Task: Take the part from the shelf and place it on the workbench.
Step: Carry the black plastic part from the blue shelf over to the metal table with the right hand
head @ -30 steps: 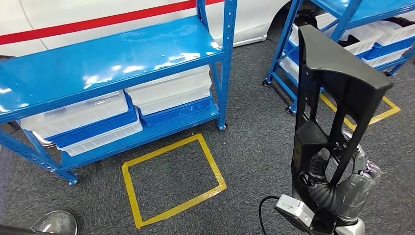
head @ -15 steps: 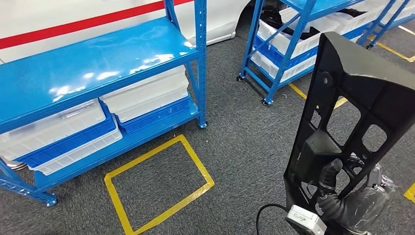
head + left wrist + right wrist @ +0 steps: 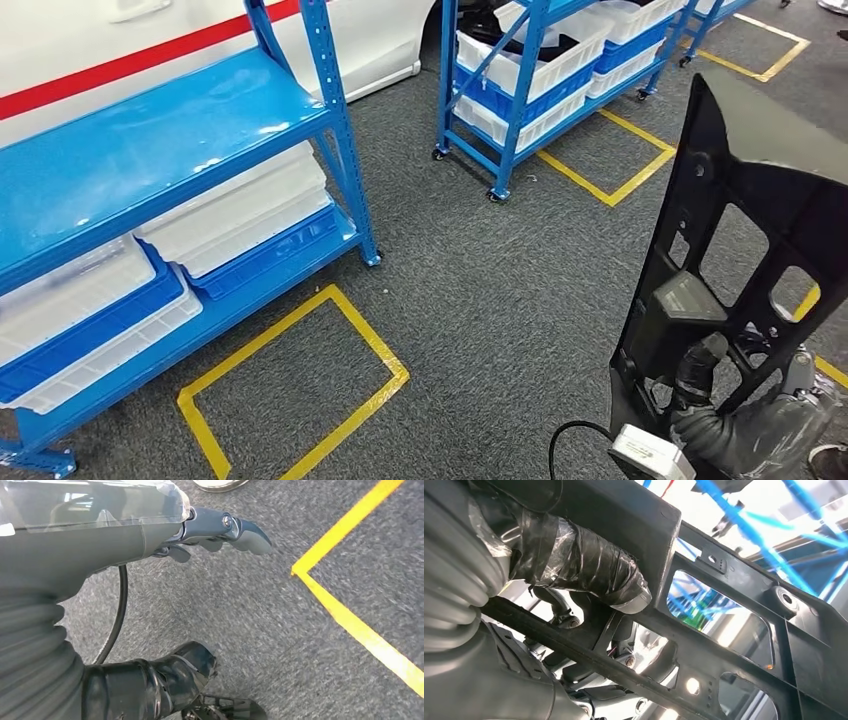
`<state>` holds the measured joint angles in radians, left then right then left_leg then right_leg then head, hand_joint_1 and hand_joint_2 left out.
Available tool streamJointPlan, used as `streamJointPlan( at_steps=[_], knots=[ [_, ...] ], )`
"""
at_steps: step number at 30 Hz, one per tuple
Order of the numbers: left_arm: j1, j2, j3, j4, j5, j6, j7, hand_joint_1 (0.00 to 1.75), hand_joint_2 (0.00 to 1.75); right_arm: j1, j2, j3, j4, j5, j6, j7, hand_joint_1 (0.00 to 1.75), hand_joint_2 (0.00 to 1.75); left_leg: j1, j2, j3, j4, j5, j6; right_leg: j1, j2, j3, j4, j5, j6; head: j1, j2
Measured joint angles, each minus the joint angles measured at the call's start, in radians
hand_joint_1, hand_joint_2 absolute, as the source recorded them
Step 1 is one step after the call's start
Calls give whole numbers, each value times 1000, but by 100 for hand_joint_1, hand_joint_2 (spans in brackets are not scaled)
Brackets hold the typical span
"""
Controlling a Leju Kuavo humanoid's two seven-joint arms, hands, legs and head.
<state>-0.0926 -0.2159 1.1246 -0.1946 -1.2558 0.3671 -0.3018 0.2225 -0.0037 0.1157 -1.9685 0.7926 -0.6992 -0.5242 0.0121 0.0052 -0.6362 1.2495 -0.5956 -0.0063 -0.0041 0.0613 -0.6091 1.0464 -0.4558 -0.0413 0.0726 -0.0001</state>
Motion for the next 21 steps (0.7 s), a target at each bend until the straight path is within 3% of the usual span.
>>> streamJointPlan(
  at_steps=[1, 3, 4, 5, 7, 9, 11, 13, 14, 16, 18, 20, 21],
  knots=[
    [0, 0, 0, 0, 0, 0, 0, 0, 175, 1, 0, -3, 0, -1, 0, 0, 175, 175, -1, -16, 27, -64, 41, 6, 0, 13, 0, 2, 0, 0, 0, 0],
    [0, 2, 1, 0, 0, 0, 1, 0, 175, 2, 1, -8, -1, -3, 0, -2, 175, 175, -1, -67, 76, -183, 90, 17, 0, 36, -4, 6, 1, 4, 0, 0],
    [-1, 2, 1, 0, 1, 0, 1, 0, 175, 4, 2, -10, -2, -4, 0, -4, 175, 175, -3, -86, 89, -215, 97, 20, -2, 47, -8, 7, 3, 8, 0, 0],
    [-2, 3, 2, 0, 1, 0, 1, 0, 175, 6, 2, -13, -4, -6, 0, -6, 175, 175, -4, -92, 92, -225, 95, 21, -5, 57, -12, 6, 6, 15, 0, 0],
    [-5, 2, 2, 0, 1, 0, 2, 0, 175, 12, 3, -20, -9, -9, 0, -9, 175, 175, -5, -69, 100, -241, 103, 27, -9, 73, -16, 1, 13, 30, 0, 0],
    [-4, 0, 2, 0, 1, 0, 2, 0, 175, 16, 3, -28, -15, -13, 0, -11, 175, 175, -1, -41, 109, -261, 115, 37, -5, 32, -32, 31, -10, 39, 1, 0],
    [-2, 0, 3, 0, 1, 0, 2, 0, 175, 17, 3, -32, -19, -16, 0, -12, 175, 175, -2, -12, 112, -269, 119, 45, -4, -29, -81, 135, -70, 45, 2, 0],
    [-1, 0, 4, 0, 1, -1, 2, 0, 175, 19, 4, -34, -19, -18, 0, -12, 175, 175, -5, 18, 112, -267, 116, 46, -11, -49, -130, 240, -110, 53, 2, 0],
    [-1, 0, 5, 0, 1, -1, 2, 0, 175, 21, 4, -35, -19, -18, 0, -12, 175, 175, -5, 32, 112, -266, 114, 45, -15, -53, -133, 251, -106, 57, 2, 0],
    [-2, 0, 5, 0, 1, -2, 3, 0, 175, 22, 4, -39, -19, -19, 0, -12, 175, 175, -4, 57, 114, -260, 107, 40, -20, -71, -81, 163, -53, 61, 2, 0],
    [-2, 0, 5, 0, 1, -2, 3, 0, 175, 22, 4, -42, -21, -20, 0, -12, 175, 175, -6, 76, 117, -253, 98, 30, -15, -113, -13, 41, -16, 54, 2, 0],
    [-3, 0, 6, 0, 2, -2, 3, 0, 175, 23, 4, -45, -24, -23, 0, -12, 175, 175, -9, 93, 120, -249, 91, 18, -6, -129, 7, -1, -14, 42, 1, 0],
    [-3, -1, 6, 0, 2, -2, 4, 0, 175, 24, 4, -46, -25, -24, 0, -12, 175, 175, -10, 101, 123, -249, 89, 13, -3, -118, 5, -2, -12, 36, 1, 0]
  ],
)
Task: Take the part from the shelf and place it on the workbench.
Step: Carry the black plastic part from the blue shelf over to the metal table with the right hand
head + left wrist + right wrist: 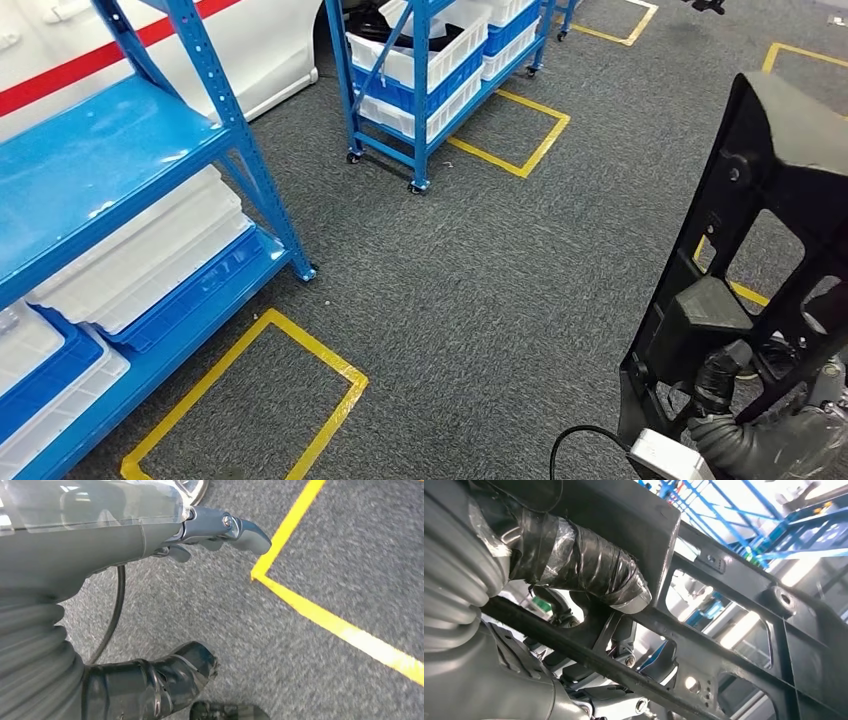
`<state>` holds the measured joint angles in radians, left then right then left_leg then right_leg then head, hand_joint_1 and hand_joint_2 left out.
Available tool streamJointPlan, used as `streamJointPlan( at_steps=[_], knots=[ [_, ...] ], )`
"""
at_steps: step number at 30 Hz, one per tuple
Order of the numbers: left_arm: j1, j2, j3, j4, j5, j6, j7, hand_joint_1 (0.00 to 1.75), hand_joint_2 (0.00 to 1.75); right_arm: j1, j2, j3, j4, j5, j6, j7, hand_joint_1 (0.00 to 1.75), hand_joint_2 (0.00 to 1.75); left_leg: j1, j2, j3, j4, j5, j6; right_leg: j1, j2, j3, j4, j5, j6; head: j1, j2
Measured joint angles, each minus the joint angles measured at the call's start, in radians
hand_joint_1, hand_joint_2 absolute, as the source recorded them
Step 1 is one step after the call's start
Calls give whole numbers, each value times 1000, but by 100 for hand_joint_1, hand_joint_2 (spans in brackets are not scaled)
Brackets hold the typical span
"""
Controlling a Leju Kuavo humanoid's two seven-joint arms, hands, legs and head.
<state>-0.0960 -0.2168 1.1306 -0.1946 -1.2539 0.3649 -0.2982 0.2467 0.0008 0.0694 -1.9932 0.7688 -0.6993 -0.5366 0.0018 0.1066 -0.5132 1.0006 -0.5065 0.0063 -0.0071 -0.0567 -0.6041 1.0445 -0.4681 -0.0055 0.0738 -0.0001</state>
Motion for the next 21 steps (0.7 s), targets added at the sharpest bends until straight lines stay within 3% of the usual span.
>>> streamJointPlan(
  at_steps=[1, 3, 5, 7, 8, 9, 10, 12, 14, 16, 18, 21],
  knots=[
    [-1, 0, 0, 0, 0, 0, 0, 0, 175, 2, 0, -2, -1, -1, 0, 0, 175, 175, 2, 4, 2, 0, -3, -6, -2, 11, 1, -2, 2, -7, 0, 0],
    [-2, -1, 0, 0, 1, 0, 1, 0, 175, 4, 0, -4, -3, -4, 0, 1, 175, 175, 6, -27, -6, 29, -30, -15, -6, 31, 4, -12, 7, -20, 0, 0],
    [-2, -1, 1, 0, 2, 0, 1, 0, 175, 5, 2, -4, -6, -5, -1, 1, 175, 175, 9, -78, -52, 135, -92, -19, -7, 51, 5, -16, 11, -30, -1, 0],
    [1, -1, 1, 0, 4, 0, 1, 0, 175, 6, 3, -4, -6, -6, 0, 1, 175, 175, 9, -95, -113, 261, -141, -20, -4, 75, 5, -15, 11, -34, -1, 0],
    [3, -1, 1, 0, 4, 0, 2, 0, 175, 7, 3, -4, -6, -6, 0, 1, 175, 175, 9, -98, -128, 287, -139, -20, -3, 89, 5, -14, 11, -34, -1, 0],
    [4, -1, 1, 0, 4, -1, 2, 0, 175, 7, 4, -4, -6, -6, 0, 1, 175, 175, 9, -100, -125, 271, -115, -19, -2, 103, 6, -13, 11, -34, -1, 0],
    [4, -1, 1, 0, 4, -1, 2, 0, 175, 7, 4, -4, -6, -6, 0, 1, 175, 175, 10, -107, -104, 217, -75, -16, -2, 118, 7, -11, 10, -33, -1, 0],
    [4, 0, 2, 0, 4, -1, 2, 0, 175, 7, 4, -4, -6, -7, 0, 1, 175, 175, 12, -150, -49, 81, -10, -10, -3, 143, 4, -5, 9, -29, -1, 0],
    [3, 0, 2, 0, 4, -1, 2, 0, 175, 7, 4, -5, -6, -9, 0, 1, 175, 175, 11, -182, -24, 18, 6, -4, -5, 164, -3, -2, 11, -18, -1, 0],
    [0, 1, 4, 0, 4, -2, 2, 0, 175, 11, 4, -7, -7, -13, 0, 1, 175, 175, 9, -169, -21, 10, 8, 4, -7, 184, -9, -5, 17, -4, -1, 0],
    [-1, 1, 5, 0, 5, -2, 1, 0, 175, 14, 4, -11, -8, -18, -1, 1, 175, 175, 12, -146, -16, -3, 17, 17, -5, 160, -18, 10, 7, 4, 0, 0],
    [1, 1, 7, 0, 5, -2, 1, 0, 175, 13, 4, -14, -9, -25, -1, 0, 175, 175, 10, -106, -13, -11, 22, 32, -4, 83, -88, 158, -78, 10, 2, 0]
  ],
)
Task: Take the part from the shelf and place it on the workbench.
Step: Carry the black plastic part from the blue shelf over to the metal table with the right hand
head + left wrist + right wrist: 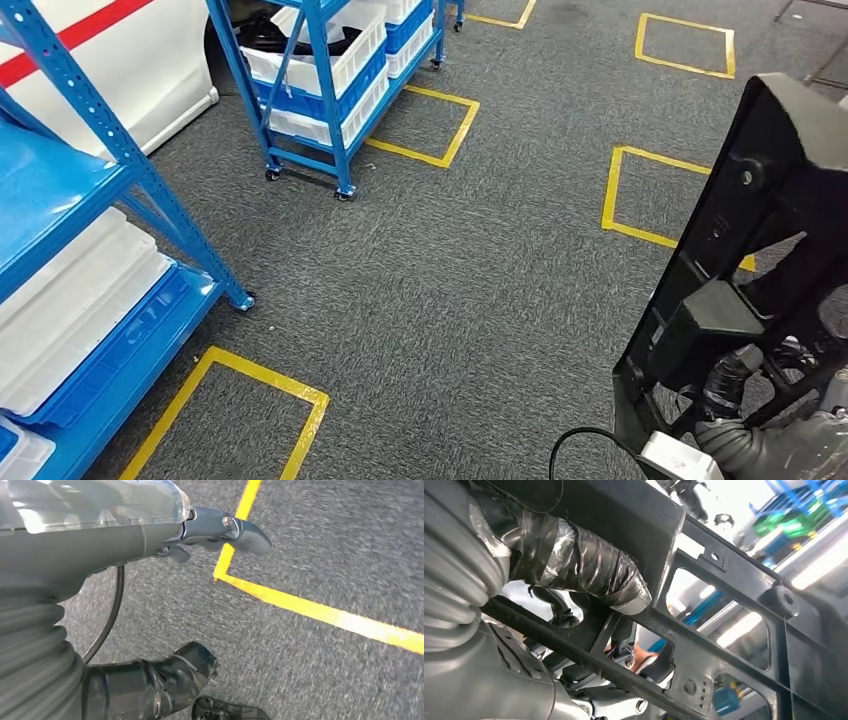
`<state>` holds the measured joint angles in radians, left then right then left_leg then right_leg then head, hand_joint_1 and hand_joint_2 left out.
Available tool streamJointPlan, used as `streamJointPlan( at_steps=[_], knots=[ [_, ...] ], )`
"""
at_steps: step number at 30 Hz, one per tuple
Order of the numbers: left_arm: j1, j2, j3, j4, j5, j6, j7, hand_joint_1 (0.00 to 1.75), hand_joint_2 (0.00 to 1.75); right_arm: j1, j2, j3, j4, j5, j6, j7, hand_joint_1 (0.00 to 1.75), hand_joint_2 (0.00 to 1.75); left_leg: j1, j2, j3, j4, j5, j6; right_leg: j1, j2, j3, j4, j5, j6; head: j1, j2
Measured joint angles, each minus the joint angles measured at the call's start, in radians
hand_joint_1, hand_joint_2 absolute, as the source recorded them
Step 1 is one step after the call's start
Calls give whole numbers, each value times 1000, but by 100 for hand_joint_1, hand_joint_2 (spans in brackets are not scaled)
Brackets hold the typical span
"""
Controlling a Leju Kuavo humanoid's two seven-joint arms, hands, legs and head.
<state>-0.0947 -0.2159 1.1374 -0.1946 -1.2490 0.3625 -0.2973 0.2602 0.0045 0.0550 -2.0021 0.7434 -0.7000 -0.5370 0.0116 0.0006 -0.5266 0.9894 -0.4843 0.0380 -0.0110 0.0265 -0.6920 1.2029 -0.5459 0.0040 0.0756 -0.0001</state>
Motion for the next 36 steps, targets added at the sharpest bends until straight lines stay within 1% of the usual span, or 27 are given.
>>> streamJointPlan(
  at_steps=[1, 2, 3, 4, 5, 7, 9, 11, 13, 15, 16, 17, 18, 19, 20, 22, 23, 24, 26, 27, 29, 30, 32, 33, 34, 35, 36],
  knots=[
    [1, 0, 1, 0, 0, 0, 0, 0, 175, 1, 0, -2, 0, -3, 0, -2, 175, 175, -2, 14, -1, 0, -1, 2, -2, -10, -28, 61, -26, 3, 0, 0],
    [2, 0, 2, 0, 0, 0, 1, 0, 175, 2, 0, -5, 0, -6, 0, -6, 175, 175, -3, 27, -1, 1, -2, 2, -5, -15, -44, 96, -35, 6, 0, 0],
    [2, 0, 2, 0, 0, 0, 1, 0, 175, 3, 1, -8, 0, -9, 0, -11, 175, 175, -3, 40, -1, 1, -4, 2, -7, -18, -42, 97, -25, 8, 0, 0],
    [1, 0, 3, 0, 0, 0, 1, 0, 175, 4, 1, -10, 0, -11, 0, -16, 175, 175, -3, 52, 0, 3, -6, 0, -9, -24, -21, 61, -1, 9, 0, 0],
    [1, 0, 3, 0, 0, 0, 1, 0, 175, 4, 2, -12, 0, -14, 0, -20, 175, 175, -3, 63, 2, 4, -9, -3, -10, -37, 16, -2, 31, 9, 0, 0],
    [1, 0, 3, 0, 0, 0, 1, 0, 175, 3, 4, -14, 0, -17, 0, -25, 175, 175, -7, 81, 5, 10, -18, -13, -3, -77, 81, -120, 67, 3, 0, 0],
    [0, 0, 3, 0, 0, 0, 1, 0, 175, 3, 6, -15, -1, -19, 0, -27, 175, 175, -11, 99, 9, 13, -25, -23, 7, -90, 98, -160, 66, -7, -1, 0],
    [-2, 0, 4, 0, 0, 0, 1, 0, 175, 6, 9, -18, -3, -20, 0, -29, 175, 175, -10, 113, 14, 13, -30, -33, 7, -68, 97, -165, 69, -18, -1, 0],
    [-4, 0, 4, 0, 0, -1, 1, 0, 175, 6, 12, -20, -7, -20, 0, -31, 175, 175, -5, 79, 3, 52, -61, -43, 1, -48, 102, -172, 73, -31, -1, 0],
    [-4, 0, 6, 0, 0, -2, 1, 0, 175, 5, 16, -20, -9, -21, 0, -32, 175, 175, -2, 27, -51, 168, -124, -49, -1, -28, 104, -175, 76, -40, -2, 0],
    [-3, 0, 8, 0, 0, -3, 1, 0, 175, 5, 18, -20, -8, -21, 0, -32, 175, 175, -2, 15, -86, 239, -152, -50, -1, -16, 103, -175, 76, -42, -2, 0],
    [-1, 0, 9, 0, 1, -4, 0, 0, 175, 6, 19, -20, -8, -22, 0, -32, 175, 175, -1, 10, -115, 292, -165, -50, 0, -3, 103, -174, 76, -43, -2, 0],
    [0, 0, 9, 0, 1, -5, 0, 0, 175, 7, 20, -20, -8, -22, 0, -31, 175, 175, -1, 8, -129, 313, -159, -50, 0, 11, 103, -173, 76, -43, -2, 0],
    [1, 0, 9, 0, 1, -6, -1, 0, 175, 7, 20, -20, -8, -23, 0, -31, 175, 175, -1, 7, -125, 293, -133, -49, 0, 25, 104, -172, 76, -43, -2, 0],
    [1, 0, 9, 0, 1, -7, -1, 0, 175, 8, 20, -20, -8, -24, 0, -31, 175, 175, 0, -1, -102, 235, -92, -47, 0, 39, 105, -171, 75, -42, -2, 0],
    [2, 0, 10, 0, 1, -7, -2, 0, 175, 7, 21, -20, -8, -24, 0, -31, 175, 175, 2, -43, -47, 95, -26, -41, -1, 64, 104, -165, 73, -37, -2, 0],
    [1, 1, 10, 0, 1, -7, -2, 0, 175, 7, 21, -20, -8, -25, 0, -31, 175, 175, 2, -62, -29, 51, -12, -39, -1, 74, 101, -163, 73, -32, -2, 0],
    [0, 1, 10, 0, 1, -7, -3, 0, 175, 8, 21, -20, -8, -25, 0, -31, 175, 175, 1, -73, -21, 32, -12, -36, -2, 84, 97, -162, 74, -25, -2, 0],
    [-4, 1, 11, 0, 1, -9, -4, 0, 175, 11, 21, -21, -8, -28, 0, -30, 175, 175, 1, -57, -17, 25, -9, -26, -4, 101, 91, -164, 78, -10, -2, 0],
    [-5, 1, 11, 0, 2, -10, -5, 0, 175, 13, 21, -22, -8, -31, 0, -29, 175, 175, 2, -46, -16, 19, -4, -19, -3, 92, 87, -159, 74, -4, -2, 0],
    [-4, 1, 11, 0, 1, -12, -4, 0, 175, 12, 21, -23, -8, -36, 0, -26, 175, 175, 5, -20, -13, 8, 3, -5, -1, 42, 59, -103, 36, 5, 0, 0],
    [-2, 1, 11, 0, 1, -12, -3, 0, 175, 11, 21, -23, -8, -37, 0, -24, 175, 175, 3, -8, -13, 6, 3, -1, 0, 12, 34, -48, 5, 7, 0, 0],
    [1, 1, 11, 0, 0, -12, -1, 0, 175, 10, 20, -24, -7, -38, 0, -22, 175, 175, 0, 19, -14, 7, 2, 2, -3, -12, -22, 74, -48, 12, 0, 0],
    [1, 1, 11, 0, 0, -12, 0, 0, 175, 11, 20, -24, -6, -38, 0, -21, 175, 175, -1, 33, -14, 7, 0, 2, -4, -17, -34, 101, -51, 14, 0, 0],
    [1, 1, 11, 0, 0, -12, 0, 0, 175, 11, 20, -25, -6, -39, 0, -20, 175, 175, -1, 46, -13, 8, -2, 2, -5, -21, -26, 90, -36, 15, 0, 0],
    [0, 1, 11, 0, 0, -12, 0, 0, 175, 11, 20, -25, -5, -39, 0, -20, 175, 175, -1, 57, -11, 8, -4, 0, -5, -28, 2, 40, -6, 15, 0, 0],
    [0, 0, 11, 0, 0, -12, 0, 0, 175, 11, 20, -26, -5, -39, 0, -19, 175, 175, -1, 68, -7, 8, -7, -3, -4, -45, 43, -33, 26, 12, 0, 0]
  ],
)
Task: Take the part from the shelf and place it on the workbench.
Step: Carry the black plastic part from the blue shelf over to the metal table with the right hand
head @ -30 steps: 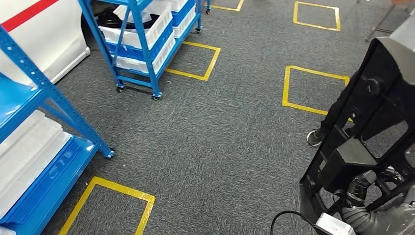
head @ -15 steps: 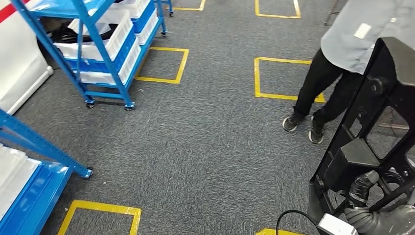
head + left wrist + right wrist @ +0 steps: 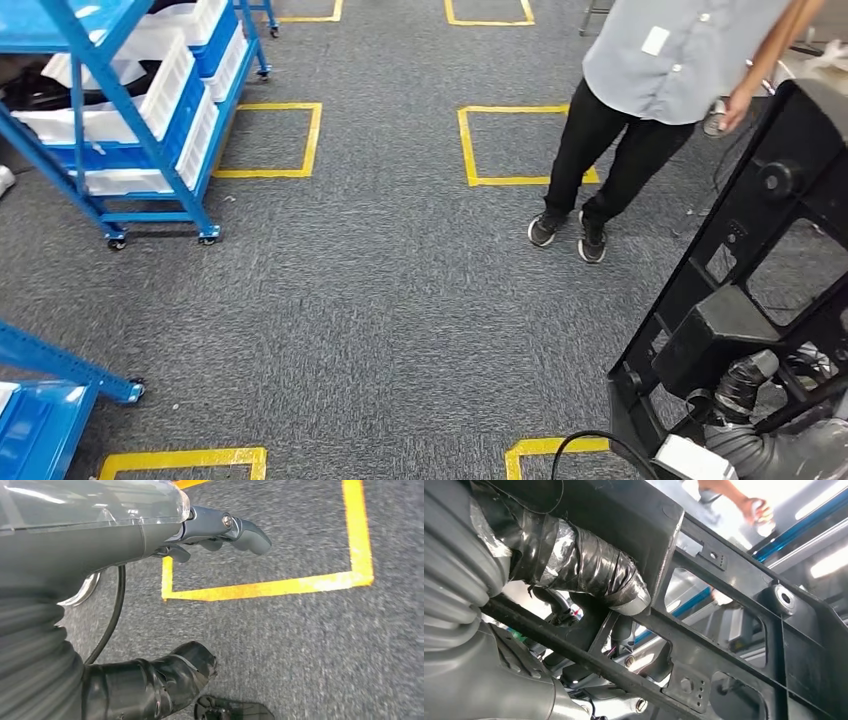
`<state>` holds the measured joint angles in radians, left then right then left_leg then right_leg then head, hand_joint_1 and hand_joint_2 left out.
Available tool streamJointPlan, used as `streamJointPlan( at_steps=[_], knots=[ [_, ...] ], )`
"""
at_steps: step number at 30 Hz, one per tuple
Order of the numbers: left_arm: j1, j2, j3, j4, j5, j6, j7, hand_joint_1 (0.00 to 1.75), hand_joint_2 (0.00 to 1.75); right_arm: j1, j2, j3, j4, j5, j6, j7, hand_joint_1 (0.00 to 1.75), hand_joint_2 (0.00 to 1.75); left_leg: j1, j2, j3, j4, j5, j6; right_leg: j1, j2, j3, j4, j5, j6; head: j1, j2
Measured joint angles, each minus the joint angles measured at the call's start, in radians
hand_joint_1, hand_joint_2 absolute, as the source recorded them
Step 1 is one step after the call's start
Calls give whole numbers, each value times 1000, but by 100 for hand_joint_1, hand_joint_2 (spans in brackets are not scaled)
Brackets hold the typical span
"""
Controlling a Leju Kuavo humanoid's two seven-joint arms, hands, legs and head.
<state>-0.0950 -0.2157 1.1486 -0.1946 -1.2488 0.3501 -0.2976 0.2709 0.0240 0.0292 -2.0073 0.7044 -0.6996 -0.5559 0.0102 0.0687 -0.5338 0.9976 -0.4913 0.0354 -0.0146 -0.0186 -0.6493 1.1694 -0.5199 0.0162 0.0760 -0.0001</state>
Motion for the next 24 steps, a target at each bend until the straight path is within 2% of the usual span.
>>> streamJointPlan(
  at_steps=[2, 3, 5, 6, 8, 9, 10, 11, 12, 13, 14, 15, 17, 18, 19, 21, 22, 24],
  knots=[
    [0, -1, 0, 0, 0, 0, 0, 0, 175, -2, -1, -1, 0, -1, 0, 1, 175, 175, -4, 18, 6, 2, -6, -9, 10, -33, 61, -115, 34, -10, 0, 0],
    [-1, -1, 0, 0, 0, 0, 0, 0, 175, -2, -1, -1, 0, -2, 0, 1, 175, 175, -6, 26, 8, 3, -9, -14, 15, -41, 72, -139, 36, -16, 0, 0],
    [-3, -2, 0, 0, 0, 0, 0, 0, 175, -1, -2, -2, 0, -2, 0, 2, 175, 175, -8, 44, 13, 2, -13, -23, 18, -24, 70, -143, 35, -26, -1, 0],
    [-5, -3, 0, 0, 0, 0, 0, 0, 175, 1, -2, -3, 0, -2, 0, 2, 175, 175, -7, 40, 15, 5, -18, -29, 15, -15, 72, -147, 37, -31, 0, 0],
    [-6, -4, 0, 0, 0, 0, 0, 0, 175, -1, -2, -3, 0, -2, 0, 1, 175, 175, -3, -4, -2, 55, -54, -38, 8, 3, 78, -155, 42, -42, -1, 0],
    [-6, -3, 0, 0, 0, 0, 0, 0, 175, -2, -2, -3, 0, -2, 0, 1, 175, 175, -1, -33, -26, 110, -85, -41, 6, 12, 80, -156, 44, -46, -1, 0],
    [-5, -4, 0, 0, 0, 0, 0, 0, 175, -3, -2, -3, 0, -2, 0, 1, 175, 175, -1, -51, -60, 180, -119, -42, 6, 22, 79, -156, 45, -49, -1, 0],
    [-3, -4, 0, 0, 0, 0, 0, 0, 175, -3, -2, -3, 0, -2, 0, 1, 175, 175, -1, -58, -94, 247, -143, -44, 6, 34, 78, -154, 45, -50, -1, 0],
    [-1, -4, 0, 0, 0, 0, 0, 0, 175, -3, -2, -3, 0, -2, 0, 1, 175, 175, 0, -59, -119, 293, -152, -44, 6, 47, 78, -153, 45, -51, -1, 0],
    [0, -4, 0, 0, 0, 0, 0, 0, 175, -3, -2, -3, 0, -2, 0, 1, 175, 175, 1, -60, -128, 302, -139, -44, 6, 61, 78, -150, 44, -51, -1, 0],
    [1, -4, 0, 0, 0, 0, 1, 0, 175, -2, -2, -3, 1, -2, 0, 1, 175, 175, 2, -62, -119, 271, -108, -43, 5, 75, 78, -147, 43, -50, -1, 0],
    [1, -4, 0, 0, 0, 0, 1, 0, 175, -2, -2, -3, 1, -2, 0, 1, 175, 175, 3, -72, -94, 206, -65, -41, 5, 89, 78, -144, 42, -49, -1, 0],
    [2, -3, 0, 0, 0, 0, 1, 0, 175, -3, -2, -3, 1, -2, 0, 1, 175, 175, 6, -114, -41, 77, -10, -37, 5, 115, 74, -136, 38, -42, -1, 0],
    [2, -3, 0, 0, 0, 0, 1, 0, 175, -4, -2, -3, 1, -2, 0, 2, 175, 175, 6, -131, -26, 41, 0, -34, 4, 125, 70, -133, 38, -36, 0, 0],
    [0, -3, 0, 0, 0, 0, 0, 0, 175, -4, -2, -3, 1, -3, 0, 3, 175, 175, 5, -138, -22, 29, -2, -31, 3, 135, 65, -132, 40, -29, 0, 0],
    [-3, -4, 0, 0, -1, 0, -2, 0, 175, -4, -3, -3, 2, -7, 0, 9, 175, 175, 3, -120, -20, 23, 3, -22, -1, 152, 60, -135, 45, -15, -1, 0],
    [-4, -4, 0, 0, -1, -1, -3, 0, 175, -4, -5, -4, 3, -9, 0, 12, 175, 175, 4, -108, -19, 17, 7, -15, 0, 142, 57, -131, 42, -10, 0, 0],
    [-4, -5, 0, 0, 0, -2, -6, 0, 175, -6, -8, -4, 4, -11, 0, 15, 175, 175, 7, -83, -16, 6, 14, -1, 1, 88, 32, -79, 6, -3, 1, 0]
  ],
)
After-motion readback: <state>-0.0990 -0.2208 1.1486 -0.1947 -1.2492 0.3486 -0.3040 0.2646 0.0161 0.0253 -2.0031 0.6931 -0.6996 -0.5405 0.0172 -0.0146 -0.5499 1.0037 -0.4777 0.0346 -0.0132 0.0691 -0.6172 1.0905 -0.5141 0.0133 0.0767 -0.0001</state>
